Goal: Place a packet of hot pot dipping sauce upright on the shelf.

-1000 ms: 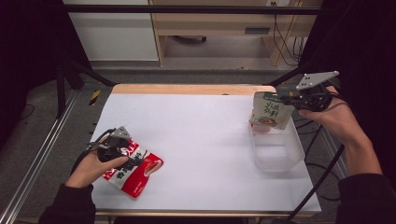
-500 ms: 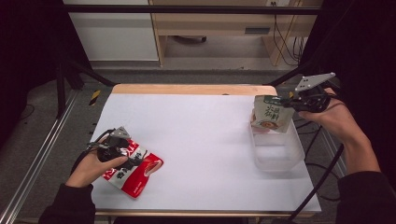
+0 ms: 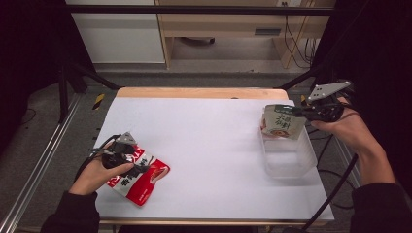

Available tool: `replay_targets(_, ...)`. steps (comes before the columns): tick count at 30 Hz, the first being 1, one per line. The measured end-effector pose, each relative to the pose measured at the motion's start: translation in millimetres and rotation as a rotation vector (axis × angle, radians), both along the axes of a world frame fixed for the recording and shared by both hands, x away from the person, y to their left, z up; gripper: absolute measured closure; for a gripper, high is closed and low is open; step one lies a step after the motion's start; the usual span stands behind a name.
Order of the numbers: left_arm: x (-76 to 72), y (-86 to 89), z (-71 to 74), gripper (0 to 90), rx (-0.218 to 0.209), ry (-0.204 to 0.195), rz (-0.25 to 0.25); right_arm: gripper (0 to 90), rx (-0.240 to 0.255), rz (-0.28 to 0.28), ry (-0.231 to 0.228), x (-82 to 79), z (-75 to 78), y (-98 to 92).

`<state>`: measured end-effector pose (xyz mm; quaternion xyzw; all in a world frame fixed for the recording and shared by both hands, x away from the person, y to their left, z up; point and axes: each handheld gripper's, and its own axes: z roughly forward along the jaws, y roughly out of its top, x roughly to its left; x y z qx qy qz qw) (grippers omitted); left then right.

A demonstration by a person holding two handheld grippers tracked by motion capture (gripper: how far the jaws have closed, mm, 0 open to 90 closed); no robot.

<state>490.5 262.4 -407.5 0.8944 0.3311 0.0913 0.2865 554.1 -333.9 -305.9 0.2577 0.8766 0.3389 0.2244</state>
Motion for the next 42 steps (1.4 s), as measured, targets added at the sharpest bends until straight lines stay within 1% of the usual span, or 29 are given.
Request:
replay_targets(3,-0.1,0.0,0.2,9.2,0.0,-0.001,0.0,90.0,0.002,0.001,0.004,0.5,-2.5,0.3)
replay_targets(4,0.2,0.2,0.4,9.2,0.0,-0.002,-0.001,90.0,-0.001,-0.006,0.015,0.8,-5.2,0.0)
replay_targets(7,0.2,0.6,0.4,9.2,-0.001,-0.002,-0.001,90.0,-0.008,-0.009,0.029,2.2,-11.9,-1.0)
replay_targets(8,0.1,0.7,0.3,9.2,-0.001,-0.002,0.001,90.0,-0.008,-0.009,0.029,2.2,-11.9,-1.0)
replay_targets(9,0.1,0.8,0.4,9.2,0.0,-0.002,0.002,90.0,-0.005,-0.014,0.041,2.5,-16.8,-1.2)
replay_targets(11,-0.1,0.9,0.5,9.2,-0.001,-0.002,0.004,90.0,-0.003,-0.014,0.042,3.0,-18.8,-1.5)
replay_targets(13,0.1,0.9,0.8,9.2,0.001,-0.002,0.0,90.0,0.002,-0.016,0.054,3.8,-24.4,-1.7)
replay_targets(15,0.2,0.5,-0.1,9.2,-0.002,0.0,0.001,90.0,0.018,-0.022,0.053,4.4,-25.9,-2.9)
replay_targets(18,0.4,0.4,-1.7,9.2,0.002,0.005,0.003,90.0,0.022,-0.034,0.062,4.7,-26.5,-5.3)
replay_targets(21,0.6,0.4,-2.4,9.2,0.003,0.007,0.002,90.0,0.021,-0.038,0.062,4.9,-26.9,-6.2)
replay_targets(25,-0.1,0.5,-0.8,9.2,0.0,0.003,0.001,89.2,0.015,-0.063,0.066,6.0,-27.9,-7.8)
replay_targets(27,-0.1,0.6,-0.7,9.2,-0.001,0.003,0.001,88.6,0.016,-0.065,0.062,6.8,-28.6,-8.5)
replay_targets(29,0.0,0.9,-0.7,9.2,0.001,0.002,0.002,87.4,0.009,-0.093,0.073,7.0,-29.0,-10.2)
replay_targets(31,-0.1,1.2,-0.9,9.2,-0.002,0.003,0.004,86.8,-0.001,-0.106,0.074,7.6,-30.0,-12.6)
replay_targets(32,0.0,1.5,-0.9,9.2,-0.002,0.003,0.005,86.0,0.002,-0.118,0.078,7.8,-30.9,-14.4)
replay_targets(35,0.0,2.0,-0.4,9.2,-0.004,0.002,0.007,84.3,0.018,-0.128,0.084,6.8,-32.0,-16.2)
replay_targets(36,0.0,2.1,-0.2,9.2,-0.004,0.002,0.009,83.5,0.019,-0.126,0.085,6.6,-32.5,-15.8)
replay_targets(37,0.0,2.2,-0.2,9.2,-0.004,0.001,0.009,80.7,0.015,-0.118,0.086,5.7,-32.2,-15.1)
replay_targets(38,0.1,2.5,-0.1,9.2,-0.004,0.001,0.007,80.7,0.015,-0.118,0.086,5.7,-32.2,-15.1)
replay_targets(39,0.1,2.7,-0.2,9.2,-0.005,0.002,0.008,78.7,0.017,-0.122,0.089,4.7,-31.9,-14.5)
replay_targets(40,0.1,3.1,-0.2,9.2,-0.005,0.001,0.01,74.8,0.014,-0.121,0.086,3.4,-31.4,-14.6)
replay_targets(41,0.2,3.4,-0.1,9.2,-0.004,0.001,0.011,74.8,0.014,-0.121,0.086,3.4,-31.4,-14.6)
replay_targets(42,0.2,3.6,-0.1,9.2,-0.005,0.002,0.012,71.8,0.007,-0.124,0.082,2.8,-31.2,-14.6)
